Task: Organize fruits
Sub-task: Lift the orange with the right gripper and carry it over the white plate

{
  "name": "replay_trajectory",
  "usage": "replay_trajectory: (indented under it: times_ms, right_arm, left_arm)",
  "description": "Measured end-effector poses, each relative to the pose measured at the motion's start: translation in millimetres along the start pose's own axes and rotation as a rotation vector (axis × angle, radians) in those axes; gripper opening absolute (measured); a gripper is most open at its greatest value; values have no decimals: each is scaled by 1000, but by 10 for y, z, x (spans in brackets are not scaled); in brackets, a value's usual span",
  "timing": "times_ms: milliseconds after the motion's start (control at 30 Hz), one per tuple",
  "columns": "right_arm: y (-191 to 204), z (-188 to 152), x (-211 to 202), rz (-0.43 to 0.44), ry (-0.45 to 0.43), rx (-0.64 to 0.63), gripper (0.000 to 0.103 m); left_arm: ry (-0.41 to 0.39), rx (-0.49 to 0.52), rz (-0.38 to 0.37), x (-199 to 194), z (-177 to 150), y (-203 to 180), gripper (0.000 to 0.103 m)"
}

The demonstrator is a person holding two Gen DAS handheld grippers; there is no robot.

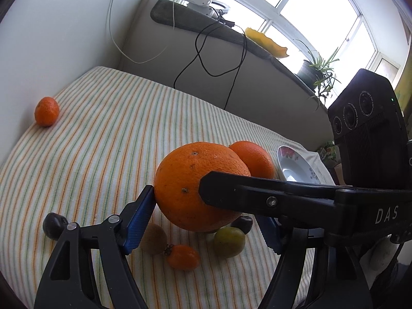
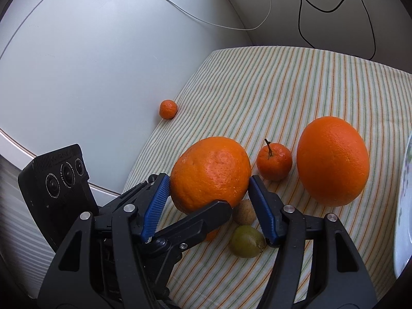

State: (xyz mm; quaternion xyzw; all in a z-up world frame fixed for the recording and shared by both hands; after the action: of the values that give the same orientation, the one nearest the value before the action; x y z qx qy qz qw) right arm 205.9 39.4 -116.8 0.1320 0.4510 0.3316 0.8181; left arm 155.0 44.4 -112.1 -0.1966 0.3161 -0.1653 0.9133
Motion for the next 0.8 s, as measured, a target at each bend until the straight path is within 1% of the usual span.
replay_trajectory:
  times_ms: [367,800]
  right_arm:
    - [-81,26,-440,-6,-56,-1,66]
    - [-428,5,-1009,-44,-118,39,66]
  left_arm:
    - [-15,56,-26,18,75,-396,74]
    - [4,111,-85,301,59,-938,74]
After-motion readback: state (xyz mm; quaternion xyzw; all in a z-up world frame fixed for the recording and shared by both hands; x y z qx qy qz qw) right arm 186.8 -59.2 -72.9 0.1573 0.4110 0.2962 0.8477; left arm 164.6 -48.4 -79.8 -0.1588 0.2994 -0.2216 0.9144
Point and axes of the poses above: each gripper's, at about its wrist camera, not at the fingertips, and x roughly the way its jaws point, y to its left, z to its top, the point moved 9 cm from there along x, roughly the way its jaws point, and after that the axes turned 7 degrees about -y, right-handed, at the moved point
